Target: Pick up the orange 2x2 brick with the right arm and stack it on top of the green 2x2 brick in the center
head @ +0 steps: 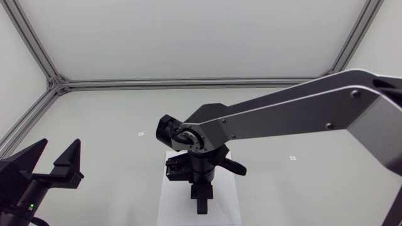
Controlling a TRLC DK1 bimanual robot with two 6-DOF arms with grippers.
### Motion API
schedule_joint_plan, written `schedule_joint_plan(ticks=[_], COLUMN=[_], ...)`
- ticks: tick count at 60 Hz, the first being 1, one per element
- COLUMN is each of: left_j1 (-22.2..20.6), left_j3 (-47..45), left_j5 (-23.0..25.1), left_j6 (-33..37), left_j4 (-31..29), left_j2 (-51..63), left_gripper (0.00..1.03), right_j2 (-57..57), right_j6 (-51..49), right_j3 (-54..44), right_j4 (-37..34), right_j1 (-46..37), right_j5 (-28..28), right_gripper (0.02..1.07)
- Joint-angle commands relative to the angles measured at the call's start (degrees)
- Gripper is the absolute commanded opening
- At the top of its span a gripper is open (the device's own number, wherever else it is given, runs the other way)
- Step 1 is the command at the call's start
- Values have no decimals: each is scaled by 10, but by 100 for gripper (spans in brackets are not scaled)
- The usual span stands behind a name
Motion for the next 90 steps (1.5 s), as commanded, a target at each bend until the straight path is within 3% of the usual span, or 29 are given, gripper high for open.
schedule_joint_plan(ticks=[1, 37, 44, 52, 59, 77, 90], left_j1=[2, 1, 1, 1, 1, 1, 1], left_j3=[-23, -23, -23, -23, -23, -23, -23], left_j5=[3, 2, 2, 2, 2, 2, 2], left_j6=[8, 8, 8, 8, 8, 8, 8], left_j4=[-8, -8, -8, -8, -8, -8, -8], left_j2=[-5, -5, -5, -5, -5, -5, -5], left_gripper=[99, 99, 99, 99, 99, 99, 99], right_j2=[18, 37, 40, 40, 38, 17, -60], right_j6=[9, 11, 11, 12, 12, 14, 16], right_j3=[12, 37, 35, 37, 37, 42, 44], right_j4=[-7, -13, -11, -11, -11, -17, -66], right_j1=[5, 6, 5, 6, 6, 6, 1], right_j5=[2, 2, 2, 2, 2, 1, -12], right_gripper=[26, 30, 43, 68, 103, 103, 103])
